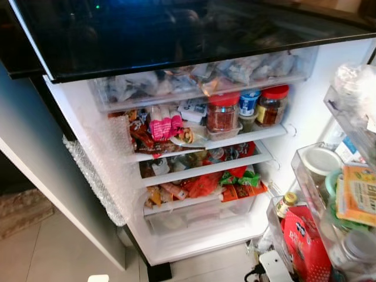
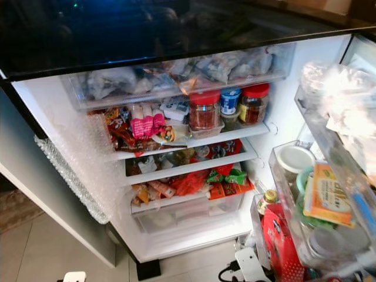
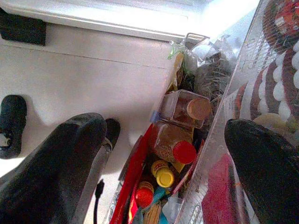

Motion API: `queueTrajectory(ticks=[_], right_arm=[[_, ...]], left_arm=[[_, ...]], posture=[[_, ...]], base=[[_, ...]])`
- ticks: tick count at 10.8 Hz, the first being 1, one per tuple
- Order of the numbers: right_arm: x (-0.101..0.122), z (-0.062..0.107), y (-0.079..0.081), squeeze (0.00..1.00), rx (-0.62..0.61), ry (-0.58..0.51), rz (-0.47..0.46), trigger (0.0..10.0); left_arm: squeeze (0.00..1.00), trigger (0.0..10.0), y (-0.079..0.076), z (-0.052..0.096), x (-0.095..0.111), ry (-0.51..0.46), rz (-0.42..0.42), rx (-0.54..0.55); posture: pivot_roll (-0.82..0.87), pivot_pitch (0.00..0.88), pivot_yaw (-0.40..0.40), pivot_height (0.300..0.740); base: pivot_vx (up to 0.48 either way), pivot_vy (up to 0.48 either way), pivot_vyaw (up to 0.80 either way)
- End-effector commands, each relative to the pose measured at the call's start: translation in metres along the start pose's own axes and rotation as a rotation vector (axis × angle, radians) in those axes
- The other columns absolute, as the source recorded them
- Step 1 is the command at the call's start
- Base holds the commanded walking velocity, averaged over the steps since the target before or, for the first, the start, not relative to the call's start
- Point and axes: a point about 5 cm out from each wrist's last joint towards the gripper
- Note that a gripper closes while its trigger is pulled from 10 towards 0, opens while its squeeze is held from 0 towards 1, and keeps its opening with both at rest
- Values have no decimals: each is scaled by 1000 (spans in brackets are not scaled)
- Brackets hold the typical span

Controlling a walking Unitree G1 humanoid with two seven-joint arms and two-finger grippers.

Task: Restocking fridge

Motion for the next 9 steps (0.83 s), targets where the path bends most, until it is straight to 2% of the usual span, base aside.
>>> queueTrajectory(ticks=[1, 9], right_arm=[[1, 0, -5, 0, -12, -3, -6, 10000], [2, 0, -5, 0, -5, -9, -25, 10000]], left_arm=[[0, 10000, -19, -1, 0, 5, 19, -75], [0, 10000, -19, -1, 1, 1, 18, -76]], posture=[[-123, 0, 21, 740], [-127, 0, 19, 740]], base=[[0, -289, 0], [0, -293, 0]])
Point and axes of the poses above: a point about 5 cm out from each wrist's last joint towards the gripper, its own z axis pointing back from the gripper into the wrist, its own x axis along the axis of the wrist's last joint, y = z × x, and after that the axes turned 5 degrees about -z, right-handed
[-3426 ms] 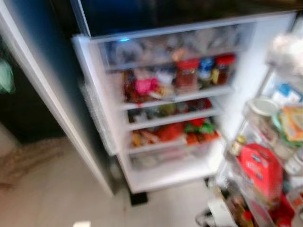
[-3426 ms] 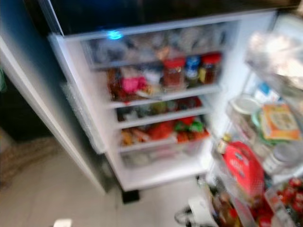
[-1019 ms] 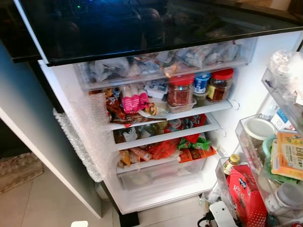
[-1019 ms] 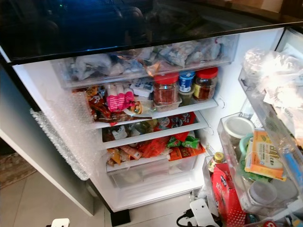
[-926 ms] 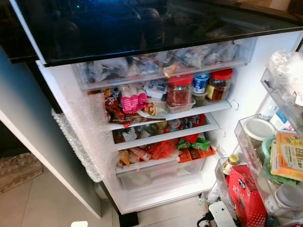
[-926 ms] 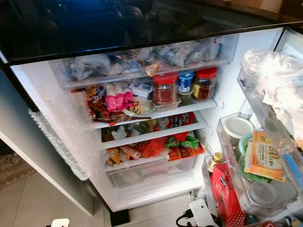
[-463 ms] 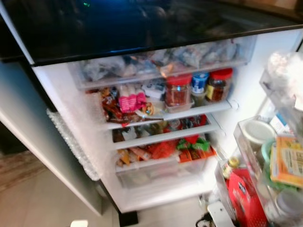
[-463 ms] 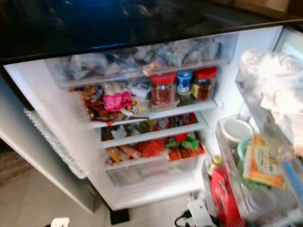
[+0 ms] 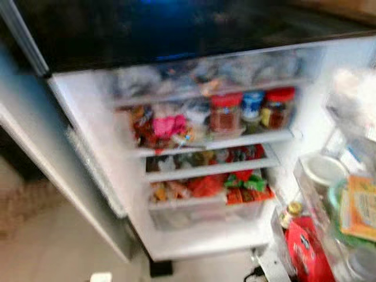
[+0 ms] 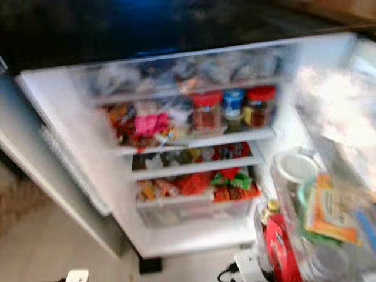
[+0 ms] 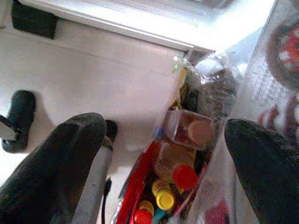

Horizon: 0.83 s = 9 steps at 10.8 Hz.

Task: Restocking fridge

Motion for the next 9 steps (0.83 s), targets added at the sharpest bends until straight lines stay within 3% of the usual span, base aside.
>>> queueTrajectory(ticks=[1, 5, 7, 9], right_arm=[[4, 1, -9, 0, -28, -15, -22, 10000], [5, 1, -10, 0, -25, -19, -28, 10000], [5, 1, -10, 0, -23, -18, -30, 10000], [5, 1, -10, 0, -17, -16, -26, 10000]], left_arm=[[0, 10000, -16, -1, -1, 8, 16, -67], [0, 10000, -16, -1, 1, -3, 10, -69], [0, 10000, -16, -1, 3, -13, 0, -70], [0, 10000, -16, -2, 14, -65, -372, -67]], posture=[[-127, 0, 18, 740], [-130, 0, 18, 740], [-129, 0, 17, 740], [-127, 0, 18, 740]], base=[[0, -296, 0], [0, -290, 0], [0, 0, 0], [0, 0, 0]])
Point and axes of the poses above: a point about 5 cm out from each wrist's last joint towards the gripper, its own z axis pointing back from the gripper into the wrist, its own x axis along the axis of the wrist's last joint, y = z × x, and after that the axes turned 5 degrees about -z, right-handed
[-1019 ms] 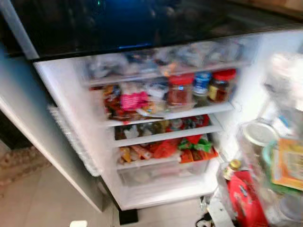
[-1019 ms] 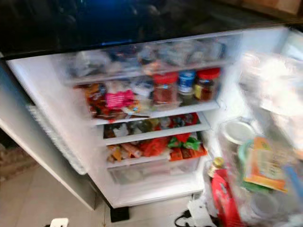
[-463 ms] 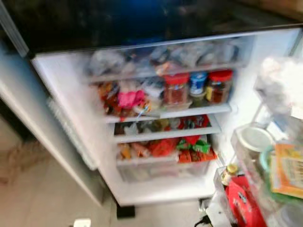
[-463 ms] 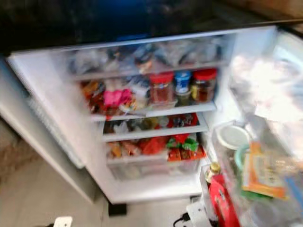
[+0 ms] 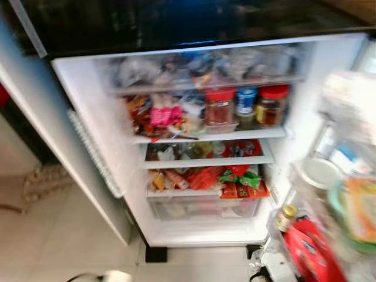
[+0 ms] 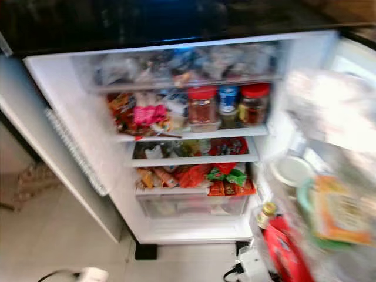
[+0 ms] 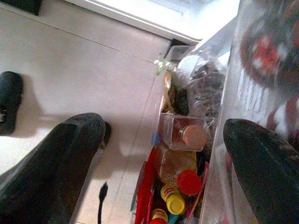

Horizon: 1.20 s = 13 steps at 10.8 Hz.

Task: Restocking fridge

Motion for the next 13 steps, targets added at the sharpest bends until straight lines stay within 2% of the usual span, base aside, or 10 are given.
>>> queueTrajectory(ticks=[1, 2, 3, 4, 5, 7, 9, 10, 12, 13], right_arm=[[6, -1, 4, 0, 11, -21, -7, 10000], [6, -1, 4, 0, 13, -19, -6, 10000], [6, -1, 4, 0, 15, -18, -4, 10000], [6, -1, 4, 0, 17, -16, -2, 10000], [5, -1, 4, 0, 20, -14, 2, 10000], [5, -1, 4, 0, 24, -9, 11, 10000], [3, -1, 5, 0, 28, -6, 14, 10000], [2, -1, 6, 0, 29, -4, 11, 10000], [0, -1, 6, 0, 31, 4, 11, 10000], [-2, 0, 6, 0, 26, 9, 3, 10000]], left_arm=[[0, 10000, 8, -1, 5, -27, -98, 27], [0, 10000, 10, -1, 8, -47, -159, 63], [0, 10000, 11, 0, 9, -62, -167, 86], [0, 10000, 39, -3, 62, -263, -94, 186], [0, 10000, 68, 2, 112, -453, 33, 255], [0, 10000, 83, 9, 138, -620, 513, 183], [0, 10000, 77, 17, 167, -778, 719, 1], [0, 10000, 74, 19, 167, -814, 907, -68], [0, 10000, 69, 18, 161, -839, 1083, -138], [0, 10000, 66, 19, 161, -859, 1076, -150]], posture=[[-122, 0, 19, 740], [-119, 0, 18, 740], [-119, 0, 18, 740], [-118, 0, 18, 740], [-116, 0, 17, 740], [-107, 0, 14, 740], [-105, 0, 21, 740], [-111, 0, 25, 740], [-103, 0, 23, 740], [-109, 0, 27, 740]], base=[[0, 0, 0], [0, 0, 0], [0, 0, 0], [0, 0, 0], [0, 0, 0], [0, 0, 0], [0, 0, 0], [0, 0, 0], [0, 0, 0], [0, 0, 0]])
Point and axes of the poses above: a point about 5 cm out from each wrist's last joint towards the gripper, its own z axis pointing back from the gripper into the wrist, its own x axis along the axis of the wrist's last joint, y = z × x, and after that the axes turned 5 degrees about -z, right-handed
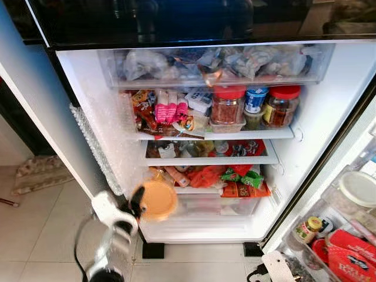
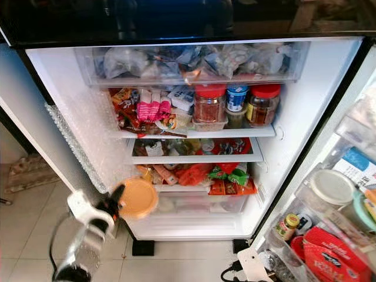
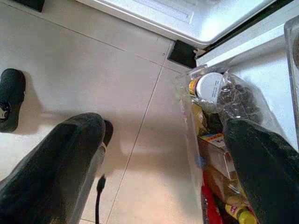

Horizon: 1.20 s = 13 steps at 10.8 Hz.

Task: Restocking fridge

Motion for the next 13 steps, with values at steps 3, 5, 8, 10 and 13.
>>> queueTrajectory(ticks=[3, 5, 8, 10, 13], right_arm=[[-6, 0, 2, 0, 2, 26, -28, 10000], [-5, 0, 2, 0, 6, 29, -11, 10000], [-3, 0, 2, 0, 2, 9, -28, 10000], [-4, 0, 2, 0, -4, 13, -45, 10000], [-3, 0, 1, 0, -2, 18, -28, 10000]], left_arm=[[0, 10000, 1, 4, 11, 3, -50, -76], [0, 10000, -8, 6, 7, 33, -39, -163], [0, 10000, -12, 6, 7, 51, -34, -193], [0, 10000, -14, 8, 8, 62, -34, -210], [0, 10000, -17, 9, 6, 69, -35, -223]], posture=[[-107, 0, 31, 740], [-103, 0, 24, 740], [-103, 0, 30, 740], [-103, 0, 29, 740], [-99, 0, 23, 740]], base=[[0, 0, -252], [0, 0, -741], [0, 0, 0], [268, 0, 0], [310, 0, -673]])
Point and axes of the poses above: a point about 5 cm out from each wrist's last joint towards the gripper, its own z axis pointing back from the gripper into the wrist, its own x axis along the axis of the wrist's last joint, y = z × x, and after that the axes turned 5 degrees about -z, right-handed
